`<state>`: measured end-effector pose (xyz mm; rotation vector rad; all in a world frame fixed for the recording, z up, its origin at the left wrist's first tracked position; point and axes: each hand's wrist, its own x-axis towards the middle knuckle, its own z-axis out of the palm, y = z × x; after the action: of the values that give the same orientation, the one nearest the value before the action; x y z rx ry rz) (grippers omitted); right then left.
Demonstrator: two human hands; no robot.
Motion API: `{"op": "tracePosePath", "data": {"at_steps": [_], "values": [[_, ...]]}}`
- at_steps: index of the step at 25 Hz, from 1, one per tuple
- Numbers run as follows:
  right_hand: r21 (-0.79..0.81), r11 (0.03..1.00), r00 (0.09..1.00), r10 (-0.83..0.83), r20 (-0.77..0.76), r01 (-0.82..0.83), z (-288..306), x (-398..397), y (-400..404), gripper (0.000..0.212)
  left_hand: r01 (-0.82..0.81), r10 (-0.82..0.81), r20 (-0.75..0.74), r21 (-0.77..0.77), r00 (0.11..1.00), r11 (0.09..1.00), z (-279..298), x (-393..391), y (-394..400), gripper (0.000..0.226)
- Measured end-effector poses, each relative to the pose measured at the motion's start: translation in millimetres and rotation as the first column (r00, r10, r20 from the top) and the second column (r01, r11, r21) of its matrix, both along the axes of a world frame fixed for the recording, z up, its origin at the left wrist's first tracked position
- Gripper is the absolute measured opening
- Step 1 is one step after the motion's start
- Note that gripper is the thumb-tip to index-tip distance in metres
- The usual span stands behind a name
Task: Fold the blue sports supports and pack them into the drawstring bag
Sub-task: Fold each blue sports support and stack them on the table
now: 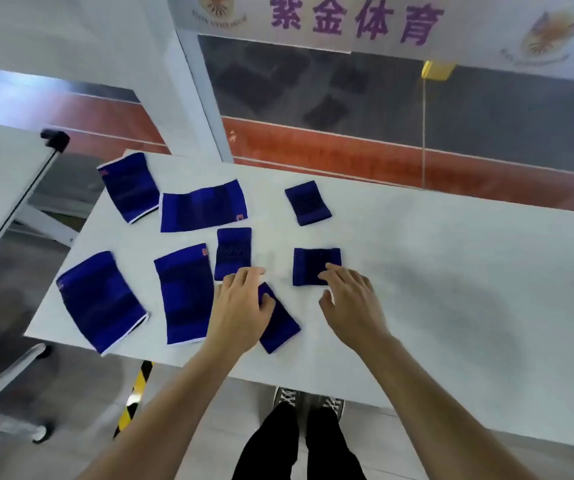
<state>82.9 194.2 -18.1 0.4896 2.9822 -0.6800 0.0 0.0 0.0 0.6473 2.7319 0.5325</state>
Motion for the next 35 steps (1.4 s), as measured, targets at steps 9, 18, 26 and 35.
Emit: {"op": "tracePosePath", "data": {"at_steps": [9,18,26,35], "values": [[0.065,0.997,0.942,0.012,0.336,-0.036,-56.1,-14.5,21.5,0.065,-0.147,0.172,0.085,-0.240,0.981,0.960,-59.2,-56.5,13.7,0.062],[0.180,0.975,0.939,-0.177,0.295,0.127,-57.5,6.1,52.8,0.057,0.142,-0.119,0.103,-0.259,0.988,0.955,-64.2,-31.4,78.3,0.062],[0.225,0.948,0.934,-0.275,0.227,0.224,-64.9,30.8,56.0,0.052,0.356,-0.336,0.167,-0.109,0.927,0.928,-72.6,20.7,122.4,0.058],[0.170,0.948,0.950,-0.291,0.115,0.269,-71.9,39.9,59.0,0.048,0.370,-0.363,0.074,-0.125,0.929,0.921,-75.4,37.0,95.3,0.062]]}}
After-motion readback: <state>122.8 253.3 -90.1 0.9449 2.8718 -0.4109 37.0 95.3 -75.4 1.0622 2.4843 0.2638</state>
